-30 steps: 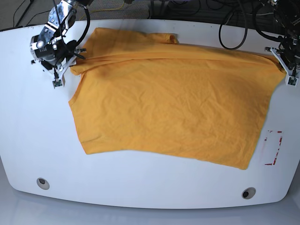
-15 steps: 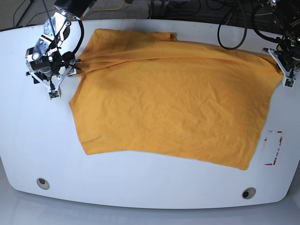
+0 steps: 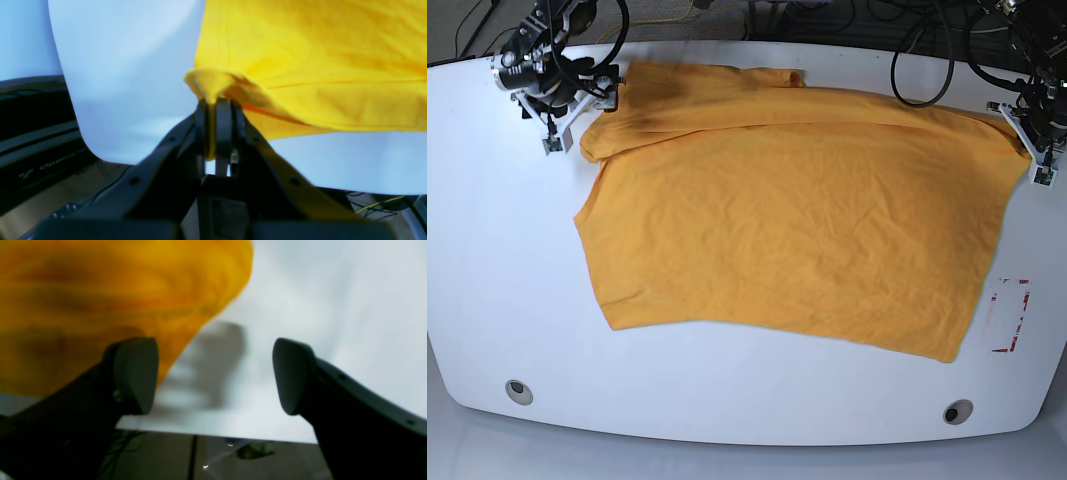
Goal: Layout the t-shirt on the table in an organized manner, then fold the t-shirt properly
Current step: 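Pull the grasped shirt edge outward with the right gripper to smooth it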
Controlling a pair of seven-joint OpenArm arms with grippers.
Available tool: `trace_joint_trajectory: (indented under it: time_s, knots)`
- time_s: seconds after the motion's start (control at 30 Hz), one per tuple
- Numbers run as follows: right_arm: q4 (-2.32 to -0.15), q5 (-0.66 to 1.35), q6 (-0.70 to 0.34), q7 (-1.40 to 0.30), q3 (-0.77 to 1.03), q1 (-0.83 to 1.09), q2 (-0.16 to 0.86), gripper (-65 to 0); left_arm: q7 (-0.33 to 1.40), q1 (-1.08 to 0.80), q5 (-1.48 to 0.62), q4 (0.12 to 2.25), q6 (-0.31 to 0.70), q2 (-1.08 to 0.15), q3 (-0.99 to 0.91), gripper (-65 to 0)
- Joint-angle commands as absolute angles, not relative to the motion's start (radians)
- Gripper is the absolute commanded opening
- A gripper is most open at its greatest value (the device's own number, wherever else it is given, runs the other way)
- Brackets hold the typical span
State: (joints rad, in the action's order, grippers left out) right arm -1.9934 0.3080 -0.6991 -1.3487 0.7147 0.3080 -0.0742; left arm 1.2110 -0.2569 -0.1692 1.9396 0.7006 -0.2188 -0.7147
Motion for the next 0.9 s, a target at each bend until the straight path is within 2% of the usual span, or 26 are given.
trace_joint_trajectory:
  time_s: [0.0,0.4,0.7,0.87]
  knots:
    - [-1.991,0.38,-0.698,-1.34,0.725,0.326,-0.071,-14.0,1.202,-0.252,-0.166,1.956,0.698,-0.234,-0.719,-65.0]
    - [-1.954,0.435,-0.698,-1.34,0.727,0.371,-0.097,-14.0,1.202,-0.252,-0.166,1.956,0.698,-0.234,-0.693,-65.0]
    - [-1.836,0.435,-0.698,-1.34,0.725,0.371,-0.107,-14.0,1.202,-0.252,-0.166,1.956,0.698,-0.234,-0.69,-65.0]
    - [-1.83,0.435,-0.698,-1.34,0.668,0.375,-0.108,-14.0,1.202,-0.252,-0.166,1.956,0.698,-0.234,-0.69,-65.0]
